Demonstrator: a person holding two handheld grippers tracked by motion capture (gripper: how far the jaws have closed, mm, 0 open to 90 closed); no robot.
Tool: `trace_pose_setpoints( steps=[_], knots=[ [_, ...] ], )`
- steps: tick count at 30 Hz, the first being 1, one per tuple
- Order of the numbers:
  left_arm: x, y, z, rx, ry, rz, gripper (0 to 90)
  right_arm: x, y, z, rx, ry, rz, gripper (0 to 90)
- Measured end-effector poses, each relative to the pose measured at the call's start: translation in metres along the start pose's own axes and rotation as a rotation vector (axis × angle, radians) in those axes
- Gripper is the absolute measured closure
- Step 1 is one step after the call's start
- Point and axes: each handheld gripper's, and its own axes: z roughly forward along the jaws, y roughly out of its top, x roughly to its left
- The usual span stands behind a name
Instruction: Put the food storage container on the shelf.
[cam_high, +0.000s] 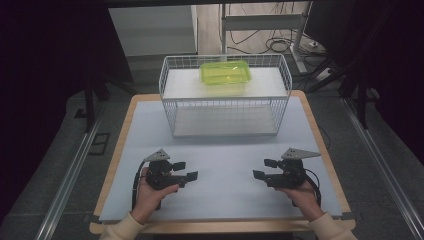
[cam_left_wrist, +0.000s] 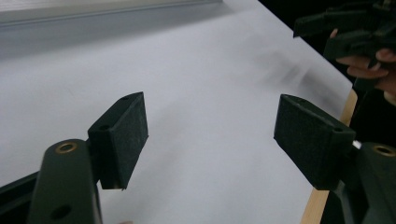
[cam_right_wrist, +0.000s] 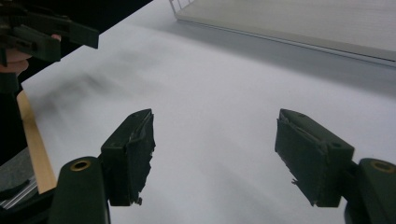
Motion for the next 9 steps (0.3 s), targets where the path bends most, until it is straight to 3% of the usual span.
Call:
trace_pose_setpoints(
  steps=[5,9],
  knots=[
    [0.0006,-0.0024,0.0018,0.001,0.009,0.009,25.5,0.0043,-0.0003,-0.0006,-0.01,0.003,-0.045,27.8],
    [0.0039,-0.0054,0.0032,0.006,0.039,0.024,25.5,0.0064,-0.005,0.0019,0.01,-0.024,-0.082,24.6]
  ],
)
